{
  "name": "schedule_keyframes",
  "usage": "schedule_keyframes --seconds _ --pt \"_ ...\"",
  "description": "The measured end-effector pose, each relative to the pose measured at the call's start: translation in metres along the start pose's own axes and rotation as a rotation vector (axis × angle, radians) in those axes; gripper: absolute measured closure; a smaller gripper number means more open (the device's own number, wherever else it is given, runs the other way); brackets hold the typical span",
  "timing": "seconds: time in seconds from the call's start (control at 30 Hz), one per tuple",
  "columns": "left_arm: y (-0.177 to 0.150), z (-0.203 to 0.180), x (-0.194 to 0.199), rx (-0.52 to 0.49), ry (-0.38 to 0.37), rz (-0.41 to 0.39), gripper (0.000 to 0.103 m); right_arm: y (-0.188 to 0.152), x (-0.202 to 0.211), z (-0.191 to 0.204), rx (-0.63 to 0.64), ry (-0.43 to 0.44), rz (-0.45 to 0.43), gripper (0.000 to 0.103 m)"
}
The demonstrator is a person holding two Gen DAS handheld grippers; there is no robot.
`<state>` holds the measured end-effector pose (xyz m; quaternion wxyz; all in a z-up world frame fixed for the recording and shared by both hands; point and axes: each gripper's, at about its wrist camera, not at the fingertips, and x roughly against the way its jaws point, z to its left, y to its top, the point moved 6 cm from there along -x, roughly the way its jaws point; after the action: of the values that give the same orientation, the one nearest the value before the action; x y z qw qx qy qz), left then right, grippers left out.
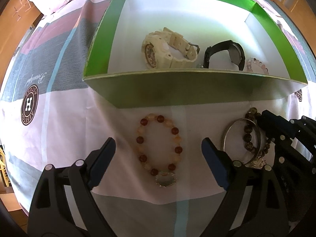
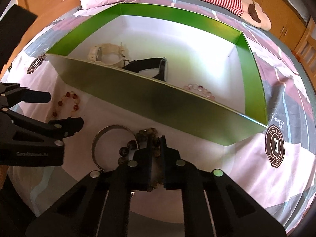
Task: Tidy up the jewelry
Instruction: 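Close the right gripper on the dark bead bracelet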
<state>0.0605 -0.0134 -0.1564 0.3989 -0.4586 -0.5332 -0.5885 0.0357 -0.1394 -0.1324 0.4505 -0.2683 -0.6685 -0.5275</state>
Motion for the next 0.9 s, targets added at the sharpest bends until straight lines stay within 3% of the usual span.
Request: schedule_keyframes --seconds 0.63,0.9 --pt "-0.005 -0.005 -0.008 -0.012 0.010 0.008 0.013 0.001 0.005 0.002 -0.025 0.035 -0.003 0.100" --pt "-0.004 -0.011 -0.008 -0.023 0.013 0.008 0.013 0.000 0.003 -0.003 -0.037 0.024 0.010 0.094"
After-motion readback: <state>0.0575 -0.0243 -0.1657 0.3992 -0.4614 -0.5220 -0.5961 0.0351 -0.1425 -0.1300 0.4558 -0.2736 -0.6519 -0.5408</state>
